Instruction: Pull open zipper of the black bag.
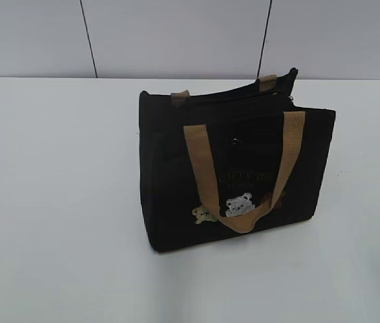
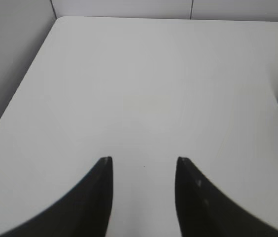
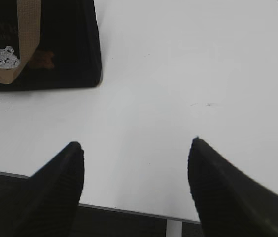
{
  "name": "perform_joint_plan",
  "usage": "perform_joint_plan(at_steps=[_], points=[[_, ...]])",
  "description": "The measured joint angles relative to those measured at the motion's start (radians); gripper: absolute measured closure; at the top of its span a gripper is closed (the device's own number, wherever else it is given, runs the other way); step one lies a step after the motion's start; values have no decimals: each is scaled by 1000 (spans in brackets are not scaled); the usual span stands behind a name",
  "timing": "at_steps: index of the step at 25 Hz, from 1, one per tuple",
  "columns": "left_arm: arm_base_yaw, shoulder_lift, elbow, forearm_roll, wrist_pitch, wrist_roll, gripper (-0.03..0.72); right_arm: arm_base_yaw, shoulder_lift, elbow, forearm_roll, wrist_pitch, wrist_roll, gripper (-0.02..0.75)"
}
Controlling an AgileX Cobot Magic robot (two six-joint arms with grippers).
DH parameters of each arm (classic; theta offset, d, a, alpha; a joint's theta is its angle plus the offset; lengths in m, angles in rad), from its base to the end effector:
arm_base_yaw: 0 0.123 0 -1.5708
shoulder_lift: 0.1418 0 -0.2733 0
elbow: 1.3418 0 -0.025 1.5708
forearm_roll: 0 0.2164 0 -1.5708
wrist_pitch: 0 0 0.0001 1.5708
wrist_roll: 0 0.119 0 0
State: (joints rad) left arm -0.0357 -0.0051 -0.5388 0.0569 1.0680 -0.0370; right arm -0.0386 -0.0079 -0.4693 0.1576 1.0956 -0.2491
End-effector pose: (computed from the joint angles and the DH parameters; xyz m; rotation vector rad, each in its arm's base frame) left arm -0.0029 0.0060 0.2578 -0.0056 2.0065 0.0211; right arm 0.0011 0.0166 0.2371 -0.2281 2.0788 0.0165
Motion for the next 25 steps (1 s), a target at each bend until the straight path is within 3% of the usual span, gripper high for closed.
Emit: perform_joint_plan(at_steps=[17, 25], points=[[23, 0, 0, -3, 0, 0, 378, 1, 0, 0, 0, 0, 45, 236], [23, 0, 0, -3, 0, 0, 378, 1, 0, 0, -112, 0, 181, 236]])
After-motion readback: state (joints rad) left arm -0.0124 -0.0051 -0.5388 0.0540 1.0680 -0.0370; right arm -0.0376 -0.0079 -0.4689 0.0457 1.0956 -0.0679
